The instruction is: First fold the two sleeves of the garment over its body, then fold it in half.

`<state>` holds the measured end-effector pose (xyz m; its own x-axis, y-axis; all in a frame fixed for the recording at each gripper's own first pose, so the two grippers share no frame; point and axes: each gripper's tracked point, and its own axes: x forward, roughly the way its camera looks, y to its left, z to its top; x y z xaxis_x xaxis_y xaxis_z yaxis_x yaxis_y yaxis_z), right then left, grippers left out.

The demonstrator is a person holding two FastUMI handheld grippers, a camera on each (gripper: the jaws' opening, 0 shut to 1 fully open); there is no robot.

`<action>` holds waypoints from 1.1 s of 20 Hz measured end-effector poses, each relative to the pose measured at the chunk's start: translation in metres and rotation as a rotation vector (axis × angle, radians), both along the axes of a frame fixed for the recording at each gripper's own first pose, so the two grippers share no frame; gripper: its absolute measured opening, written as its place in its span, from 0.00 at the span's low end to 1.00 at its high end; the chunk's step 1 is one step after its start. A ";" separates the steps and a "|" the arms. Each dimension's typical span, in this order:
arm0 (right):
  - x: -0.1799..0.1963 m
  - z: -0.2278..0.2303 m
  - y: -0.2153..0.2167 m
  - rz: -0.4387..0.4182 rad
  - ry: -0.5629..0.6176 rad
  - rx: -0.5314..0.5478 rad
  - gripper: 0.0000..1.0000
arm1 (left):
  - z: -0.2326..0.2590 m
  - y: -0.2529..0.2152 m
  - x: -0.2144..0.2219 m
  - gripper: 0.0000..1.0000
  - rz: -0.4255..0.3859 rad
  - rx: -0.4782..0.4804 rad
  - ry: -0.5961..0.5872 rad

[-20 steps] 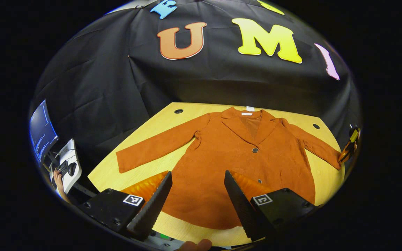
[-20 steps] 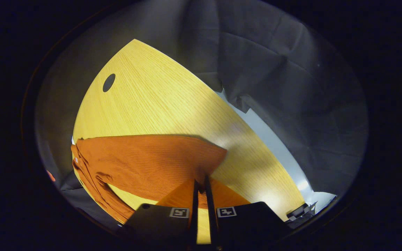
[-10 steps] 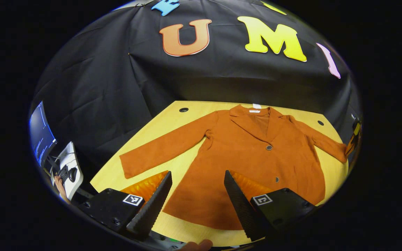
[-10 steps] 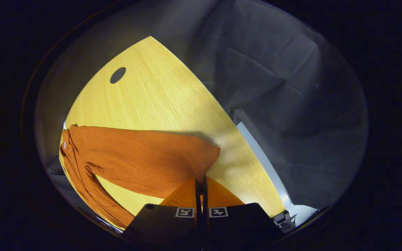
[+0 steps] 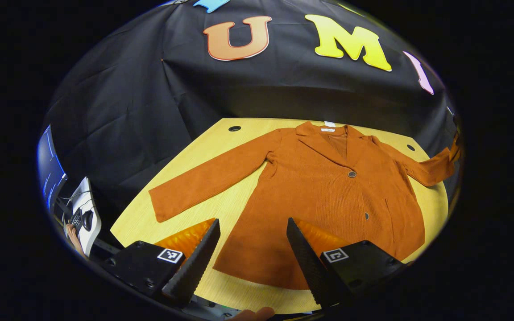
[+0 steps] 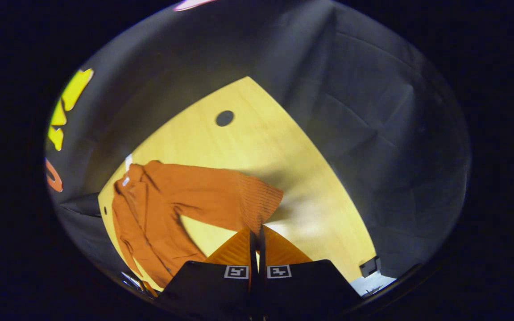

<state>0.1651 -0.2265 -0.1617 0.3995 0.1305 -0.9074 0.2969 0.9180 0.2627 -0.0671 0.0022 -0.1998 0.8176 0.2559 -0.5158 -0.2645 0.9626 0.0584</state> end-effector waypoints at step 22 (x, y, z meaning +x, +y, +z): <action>0.034 0.032 0.477 0.526 -0.109 -0.070 0.00 | -0.032 0.099 -0.021 0.97 -0.120 -0.001 -0.047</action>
<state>0.1990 0.2502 -0.1296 0.3889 0.2790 -0.8780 -0.2335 0.9518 0.1990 -0.0878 0.1012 -0.2320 0.8656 0.1539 -0.4765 -0.1494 0.9876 0.0475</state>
